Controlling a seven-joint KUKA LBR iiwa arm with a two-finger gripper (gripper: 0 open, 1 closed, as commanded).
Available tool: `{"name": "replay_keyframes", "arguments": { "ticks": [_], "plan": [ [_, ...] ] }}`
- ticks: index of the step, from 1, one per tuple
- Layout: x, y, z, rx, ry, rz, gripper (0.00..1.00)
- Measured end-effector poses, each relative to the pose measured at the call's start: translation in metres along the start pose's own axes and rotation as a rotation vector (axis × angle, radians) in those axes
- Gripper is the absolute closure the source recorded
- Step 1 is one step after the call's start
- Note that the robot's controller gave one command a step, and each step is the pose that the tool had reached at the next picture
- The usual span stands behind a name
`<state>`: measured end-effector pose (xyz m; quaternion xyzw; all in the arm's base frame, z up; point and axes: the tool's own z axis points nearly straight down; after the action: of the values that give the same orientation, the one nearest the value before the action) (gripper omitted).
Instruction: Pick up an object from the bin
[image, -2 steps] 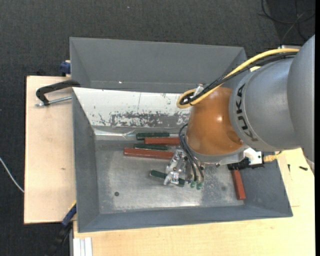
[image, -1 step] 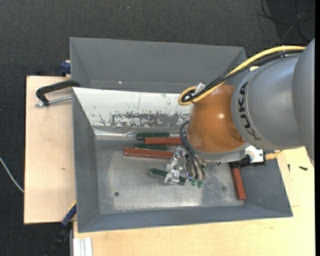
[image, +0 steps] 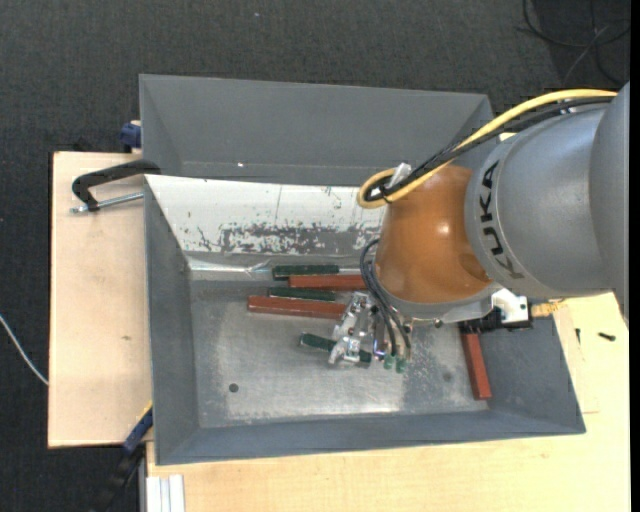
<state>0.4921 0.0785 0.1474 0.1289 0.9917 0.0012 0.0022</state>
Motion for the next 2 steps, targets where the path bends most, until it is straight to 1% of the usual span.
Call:
{"name": "replay_keyframes", "arguments": {
  "ticks": [2],
  "plan": [
    [0.0004,0.0,-0.0093,0.001,0.003,0.0,1.0]
  ]
}}
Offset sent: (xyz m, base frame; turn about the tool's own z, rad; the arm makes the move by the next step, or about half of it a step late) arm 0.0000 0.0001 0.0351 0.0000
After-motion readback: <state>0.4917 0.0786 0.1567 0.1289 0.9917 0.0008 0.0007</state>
